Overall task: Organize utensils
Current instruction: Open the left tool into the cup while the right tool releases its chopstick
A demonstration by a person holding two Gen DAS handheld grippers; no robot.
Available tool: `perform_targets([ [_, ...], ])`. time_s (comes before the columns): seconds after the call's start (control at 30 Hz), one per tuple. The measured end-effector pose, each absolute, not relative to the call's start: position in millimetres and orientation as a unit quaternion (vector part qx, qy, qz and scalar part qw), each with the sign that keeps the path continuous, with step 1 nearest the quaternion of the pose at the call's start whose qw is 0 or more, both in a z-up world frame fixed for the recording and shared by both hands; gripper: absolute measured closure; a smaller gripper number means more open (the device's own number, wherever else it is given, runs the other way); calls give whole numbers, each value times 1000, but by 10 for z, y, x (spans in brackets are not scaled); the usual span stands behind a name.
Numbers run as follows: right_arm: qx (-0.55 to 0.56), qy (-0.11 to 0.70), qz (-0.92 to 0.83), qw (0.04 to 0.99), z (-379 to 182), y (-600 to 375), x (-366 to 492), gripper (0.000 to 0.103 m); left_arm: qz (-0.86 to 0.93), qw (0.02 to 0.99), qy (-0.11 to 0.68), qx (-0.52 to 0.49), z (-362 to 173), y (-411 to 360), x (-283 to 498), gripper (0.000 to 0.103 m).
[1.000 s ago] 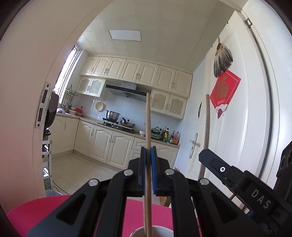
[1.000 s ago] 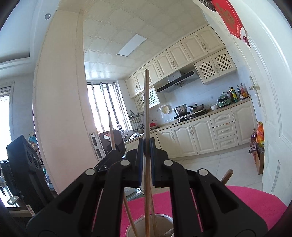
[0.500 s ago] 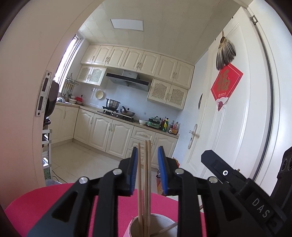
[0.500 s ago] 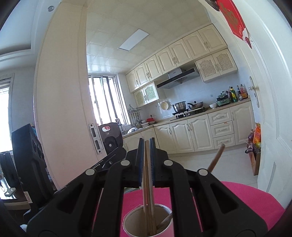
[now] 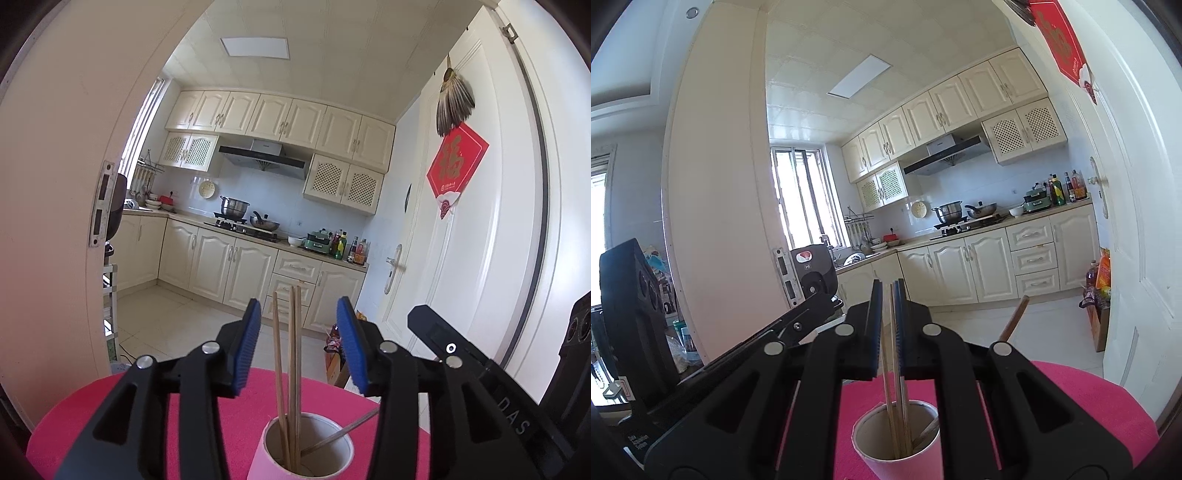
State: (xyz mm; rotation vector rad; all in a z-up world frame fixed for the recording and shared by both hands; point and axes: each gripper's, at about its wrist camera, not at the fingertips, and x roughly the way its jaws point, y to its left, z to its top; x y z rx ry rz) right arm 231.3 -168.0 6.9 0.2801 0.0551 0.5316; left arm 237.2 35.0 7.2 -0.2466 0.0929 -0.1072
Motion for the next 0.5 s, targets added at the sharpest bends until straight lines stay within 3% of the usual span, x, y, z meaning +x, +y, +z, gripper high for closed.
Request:
perform_targets([
  [0.5, 125, 53, 223, 965, 261, -1795, 1695, 95, -17, 994, 68, -84, 270, 338, 1584, 39],
])
